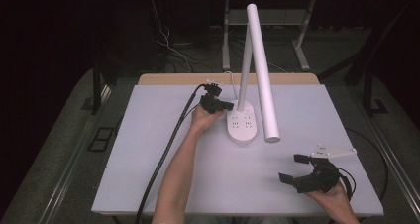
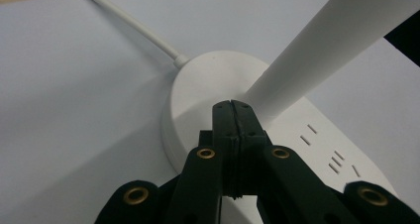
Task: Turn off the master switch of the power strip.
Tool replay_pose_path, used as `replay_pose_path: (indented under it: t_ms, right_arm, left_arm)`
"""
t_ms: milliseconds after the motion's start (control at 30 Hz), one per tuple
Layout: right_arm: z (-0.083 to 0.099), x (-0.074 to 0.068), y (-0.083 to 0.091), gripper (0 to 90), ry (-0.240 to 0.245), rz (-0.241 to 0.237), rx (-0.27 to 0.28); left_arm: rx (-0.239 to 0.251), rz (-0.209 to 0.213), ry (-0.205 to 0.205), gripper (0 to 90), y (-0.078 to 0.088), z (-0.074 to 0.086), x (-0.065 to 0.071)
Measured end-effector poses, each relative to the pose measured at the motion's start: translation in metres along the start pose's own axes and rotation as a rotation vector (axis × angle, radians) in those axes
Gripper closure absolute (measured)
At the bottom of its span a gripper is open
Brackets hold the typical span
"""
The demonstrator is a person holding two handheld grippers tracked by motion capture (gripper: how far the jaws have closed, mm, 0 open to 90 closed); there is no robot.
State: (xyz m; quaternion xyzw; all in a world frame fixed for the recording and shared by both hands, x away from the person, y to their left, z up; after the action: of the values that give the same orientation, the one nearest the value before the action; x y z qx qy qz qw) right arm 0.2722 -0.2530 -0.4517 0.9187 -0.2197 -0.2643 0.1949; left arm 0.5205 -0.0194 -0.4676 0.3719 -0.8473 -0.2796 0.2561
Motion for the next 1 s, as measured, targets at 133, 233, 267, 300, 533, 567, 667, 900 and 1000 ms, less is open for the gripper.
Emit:
replay_pose_path:
  t_ms: [133, 233, 267, 300, 533, 567, 667, 900, 1000]
  right_arm:
    - [0.0003, 0.0001, -0.0006, 0.1, 0.003, 0.001, -0.004]
    - [0.0003, -0.0001, -0.0004, 0.1, 0.000, 0.001, -0.005]
    - [0.0003, 0.0000, -0.0004, 0.2, -0.001, 0.002, -0.005]
    - [0.0002, 0.0001, -0.0004, 0.1, 0.000, 0.002, -0.005]
    - [0.0000, -0.0006, 0.0004, 0.1, 0.001, 0.003, 0.000]
    - [0.0001, -0.0007, 0.0006, 0.1, 0.000, 0.004, -0.001]
    - [0.0001, -0.0005, 0.0012, 0.2, 0.000, 0.004, -0.002]
    - [0.0003, -0.0003, 0.0005, 0.1, 0.005, 0.007, -0.003]
    - [0.0003, -0.0008, 0.0004, 0.1, 0.008, 0.007, -0.004]
  left_arm:
    - [0.022, 0.002, 0.020, 89.4, -0.0018, -0.0009, 0.0011]
    - [0.021, 0.013, 0.021, 89.4, -0.0021, -0.0002, 0.0015]
    - [0.004, 0.020, -0.011, 89.4, -0.0019, 0.0016, 0.0010]
    - [0.004, 0.020, -0.011, 89.5, -0.0019, 0.0016, 0.0010]
    - [0.012, 0.036, 0.011, 89.9, -0.0040, 0.0041, 0.0024]
    - [0.012, 0.040, 0.014, 89.9, -0.0040, 0.0044, 0.0017]
    - [0.020, 0.032, 0.027, 89.9, -0.0038, 0.0040, -0.0002]
    - [0.024, 0.017, 0.052, 90.0, -0.0016, 0.0055, -0.0030]
    - [0.024, 0.021, 0.061, 90.0, -0.0016, 0.0062, -0.0039]
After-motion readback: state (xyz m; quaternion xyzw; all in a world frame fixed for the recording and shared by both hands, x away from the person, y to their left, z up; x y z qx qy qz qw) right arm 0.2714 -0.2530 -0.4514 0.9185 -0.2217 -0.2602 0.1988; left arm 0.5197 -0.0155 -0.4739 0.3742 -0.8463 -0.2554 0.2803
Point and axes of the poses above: each handheld gripper's, and its own axes: y roughly backward along the jaws, z roughly out of its underside, x roughly to its right, the point moved 6 cm from there along -y, roughly forward along the jaws, and after that the axes turned 13 degrees about -z, right-handed, at the moved point
